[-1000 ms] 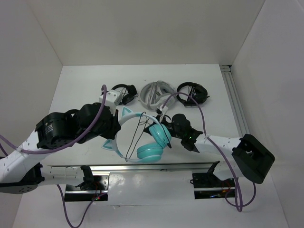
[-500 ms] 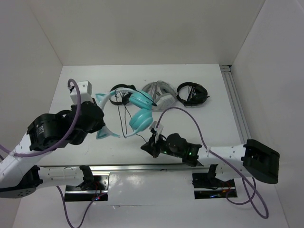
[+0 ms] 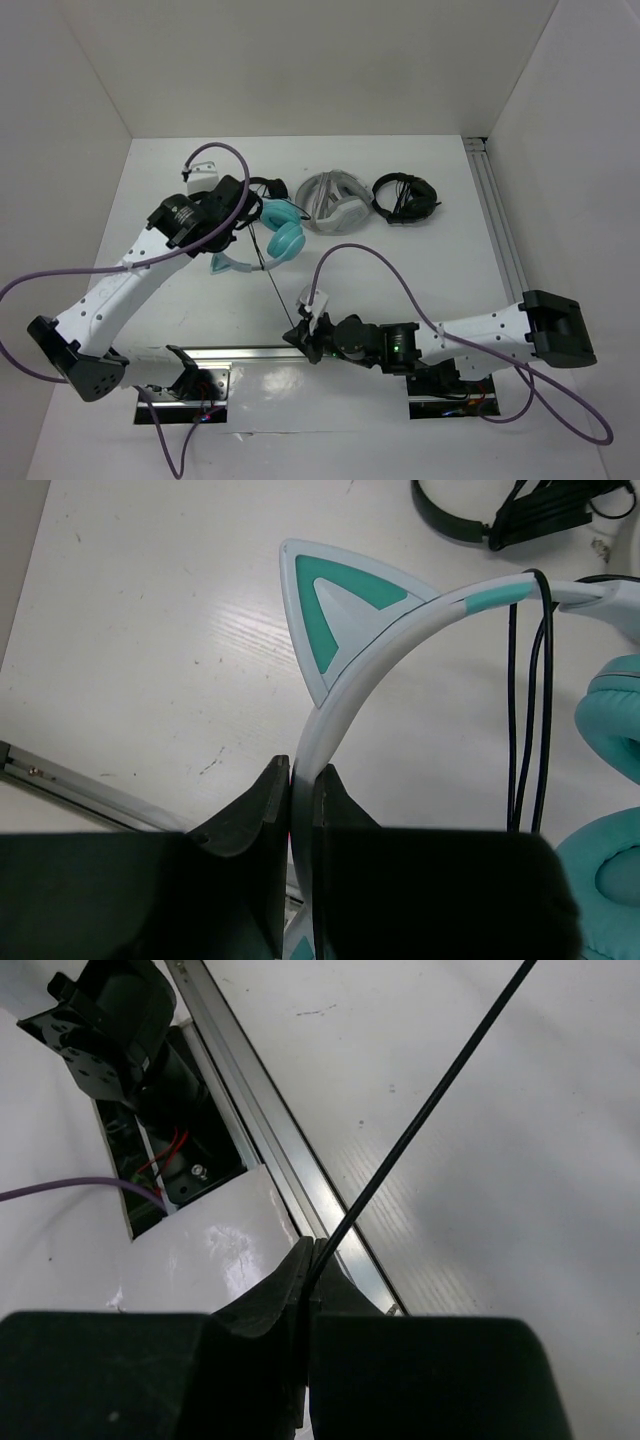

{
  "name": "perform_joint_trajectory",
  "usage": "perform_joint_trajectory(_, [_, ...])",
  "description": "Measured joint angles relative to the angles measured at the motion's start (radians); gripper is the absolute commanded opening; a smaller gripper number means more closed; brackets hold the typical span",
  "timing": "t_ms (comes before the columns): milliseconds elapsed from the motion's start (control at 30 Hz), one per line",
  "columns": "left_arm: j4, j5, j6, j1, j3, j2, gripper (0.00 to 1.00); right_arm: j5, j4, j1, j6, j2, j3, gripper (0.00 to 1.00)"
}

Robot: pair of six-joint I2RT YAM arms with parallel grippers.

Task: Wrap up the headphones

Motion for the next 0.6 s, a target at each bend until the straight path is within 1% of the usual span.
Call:
perform_joint_trajectory(233, [0.045,0.008,-0.023,0.026,-0.094,0.001,0.0,-0.014,-0.099,0.005,-0.02,0.091,0.124,0.0])
perform_joint_trajectory(367, [0.072,0.012,0.0,0.026,-0.114,0.011,0.0,-0.059,-0.154,0.007,-0.048,0.134,0.227,0.02])
perform_joint_trajectory(467, [0.08,0.023,0.041,0.004,-0.114,0.051,0.0,-0.085,-0.216,0.008,-0.082,0.148,0.311,0.02])
perform_joint_trajectory(600, [0.095,0.021,0.096,-0.074,-0.114,0.131,0.0,-0.035,-0.351,0.016,-0.148,0.155,0.419,0.02])
